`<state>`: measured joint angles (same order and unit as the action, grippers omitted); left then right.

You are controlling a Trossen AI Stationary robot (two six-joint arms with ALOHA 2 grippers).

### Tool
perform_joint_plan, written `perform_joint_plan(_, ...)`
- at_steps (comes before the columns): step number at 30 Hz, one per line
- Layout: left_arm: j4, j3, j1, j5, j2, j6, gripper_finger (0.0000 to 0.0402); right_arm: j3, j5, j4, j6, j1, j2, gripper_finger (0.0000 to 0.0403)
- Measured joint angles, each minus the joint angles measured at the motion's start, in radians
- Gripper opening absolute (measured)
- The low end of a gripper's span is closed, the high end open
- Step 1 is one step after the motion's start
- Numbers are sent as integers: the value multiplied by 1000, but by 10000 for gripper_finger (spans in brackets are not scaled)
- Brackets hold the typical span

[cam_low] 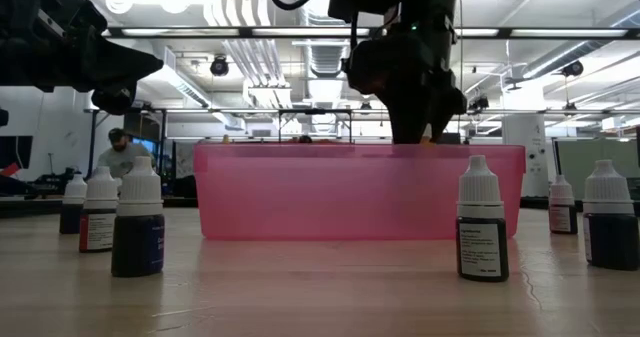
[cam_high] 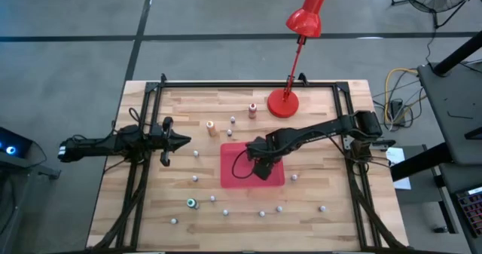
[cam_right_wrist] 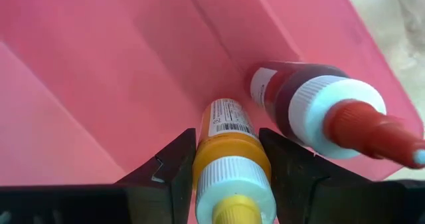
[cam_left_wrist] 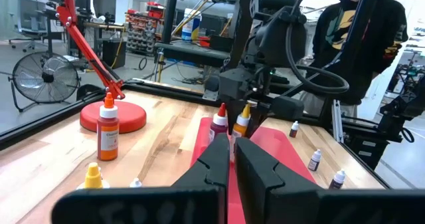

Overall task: Pick & Place food coloring
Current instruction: Put the large yellow food coloring bottle into the red bin, then put the large orange food coloring bottle into the red bin

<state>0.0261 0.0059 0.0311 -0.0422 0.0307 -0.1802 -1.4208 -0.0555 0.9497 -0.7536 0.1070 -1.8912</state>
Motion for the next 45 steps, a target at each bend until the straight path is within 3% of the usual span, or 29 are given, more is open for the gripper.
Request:
perform_joint_plan(7,0,0,0,0,0,0,0,15,1,-15,0,-3,0,149)
perform_joint_plan(23,0,0,0,0,0,0,0,14,11,-10,-3,-3,20,203)
perform_joint_plan(45,0,0,0,0,0,0,0,-152,-14,193,49,24,173,205)
